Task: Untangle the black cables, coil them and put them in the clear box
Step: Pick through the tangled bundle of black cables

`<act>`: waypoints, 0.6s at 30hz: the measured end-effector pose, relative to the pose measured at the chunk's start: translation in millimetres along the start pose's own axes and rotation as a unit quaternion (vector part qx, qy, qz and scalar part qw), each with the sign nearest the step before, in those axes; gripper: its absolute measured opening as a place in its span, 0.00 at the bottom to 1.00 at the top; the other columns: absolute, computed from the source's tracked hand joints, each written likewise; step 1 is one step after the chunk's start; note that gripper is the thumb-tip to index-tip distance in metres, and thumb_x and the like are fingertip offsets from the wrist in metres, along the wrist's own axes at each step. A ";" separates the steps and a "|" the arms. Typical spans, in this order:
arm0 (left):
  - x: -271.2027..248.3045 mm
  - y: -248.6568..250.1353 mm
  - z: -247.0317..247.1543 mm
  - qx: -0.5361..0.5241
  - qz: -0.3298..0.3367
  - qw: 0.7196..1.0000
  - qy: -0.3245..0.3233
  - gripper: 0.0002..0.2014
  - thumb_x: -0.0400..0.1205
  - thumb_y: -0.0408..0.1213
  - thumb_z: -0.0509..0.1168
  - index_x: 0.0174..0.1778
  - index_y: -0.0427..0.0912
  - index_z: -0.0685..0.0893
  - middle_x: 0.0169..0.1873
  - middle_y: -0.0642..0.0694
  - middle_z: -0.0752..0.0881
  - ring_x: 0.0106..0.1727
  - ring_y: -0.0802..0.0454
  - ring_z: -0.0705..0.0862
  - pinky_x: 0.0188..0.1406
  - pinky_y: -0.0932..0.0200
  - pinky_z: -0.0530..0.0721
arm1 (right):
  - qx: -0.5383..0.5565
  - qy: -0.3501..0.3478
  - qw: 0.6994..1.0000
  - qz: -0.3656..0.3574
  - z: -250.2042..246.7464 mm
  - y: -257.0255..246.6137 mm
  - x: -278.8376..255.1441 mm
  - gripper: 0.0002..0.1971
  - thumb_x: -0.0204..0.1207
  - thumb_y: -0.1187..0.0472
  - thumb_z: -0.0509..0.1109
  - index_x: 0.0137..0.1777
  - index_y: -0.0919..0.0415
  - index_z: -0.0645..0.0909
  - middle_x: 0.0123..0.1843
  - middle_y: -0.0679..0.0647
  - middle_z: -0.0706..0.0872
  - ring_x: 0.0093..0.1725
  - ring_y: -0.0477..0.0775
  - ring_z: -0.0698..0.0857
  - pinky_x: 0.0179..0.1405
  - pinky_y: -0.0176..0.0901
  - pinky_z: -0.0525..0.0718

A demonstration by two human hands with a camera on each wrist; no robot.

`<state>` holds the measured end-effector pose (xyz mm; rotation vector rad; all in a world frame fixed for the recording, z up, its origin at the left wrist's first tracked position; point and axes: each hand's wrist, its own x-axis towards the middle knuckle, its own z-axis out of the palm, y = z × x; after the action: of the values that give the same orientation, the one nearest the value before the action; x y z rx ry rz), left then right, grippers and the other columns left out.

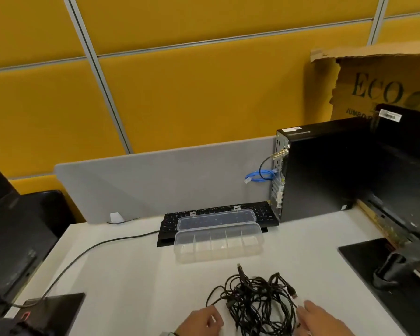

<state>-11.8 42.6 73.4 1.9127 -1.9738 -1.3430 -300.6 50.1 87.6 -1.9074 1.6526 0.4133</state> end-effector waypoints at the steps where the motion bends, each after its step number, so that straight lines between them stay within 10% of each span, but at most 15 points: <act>1: 11.6 4.7 -6.6 -0.029 0.011 0.999 -0.017 0.07 0.83 0.44 0.57 0.39 0.56 0.74 0.36 0.56 0.80 0.31 0.67 0.77 0.37 0.76 0.74 | 0.009 0.045 0.999 -0.011 -9.7 -7.5 8.6 0.09 0.76 0.43 0.57 0.50 0.44 0.67 0.50 0.47 0.64 0.52 0.48 0.70 0.45 0.38 0.71; 5: 25.1 33.1 -7.2 -0.139 -0.040 0.989 0.034 0.16 0.85 0.56 0.47 0.50 0.47 0.70 0.45 0.48 0.81 0.34 0.56 0.82 0.30 0.64 0.81 | 0.222 0.119 0.966 -0.050 -33.8 -9.7 28.6 0.07 0.83 0.57 0.55 0.53 0.41 0.61 0.59 0.53 0.67 0.50 0.49 0.75 0.54 0.41 0.76; 10: 37.0 48.1 4.3 -0.345 -0.075 0.935 0.011 0.29 0.76 0.64 0.58 0.64 0.50 0.59 0.53 0.49 0.78 0.43 0.51 0.86 0.37 0.49 0.89 | 0.452 0.056 0.884 -0.099 -27.6 -33.8 64.4 0.13 0.84 0.41 0.49 0.66 0.40 0.60 0.71 0.44 0.71 0.67 0.45 0.73 0.70 0.38 0.67; 14: 53.1 33.5 30.0 -0.395 -0.021 0.918 0.042 0.32 0.76 0.49 0.70 0.68 0.55 0.57 0.59 0.54 0.78 0.52 0.49 0.87 0.44 0.35 0.87 | 0.513 0.119 0.841 -0.128 4.2 -47.1 88.2 0.11 0.84 0.53 0.57 0.64 0.52 0.69 0.56 0.53 0.86 0.46 0.45 0.85 0.40 0.29 0.83; 18: 59.8 18.7 41.1 -0.386 0.054 0.918 0.077 0.27 0.78 0.44 0.69 0.67 0.53 0.60 0.61 0.55 0.77 0.52 0.52 0.86 0.45 0.35 0.87 | 0.519 0.167 0.826 -0.142 17.2 -50.9 100.5 0.10 0.83 0.53 0.58 0.61 0.51 0.73 0.56 0.52 0.85 0.49 0.46 0.85 0.32 0.33 0.84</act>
<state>-63.8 10.3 30.2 1.4388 -1.1715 -1.5559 -230.0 -15.9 27.2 -1.3246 1.2861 -0.8466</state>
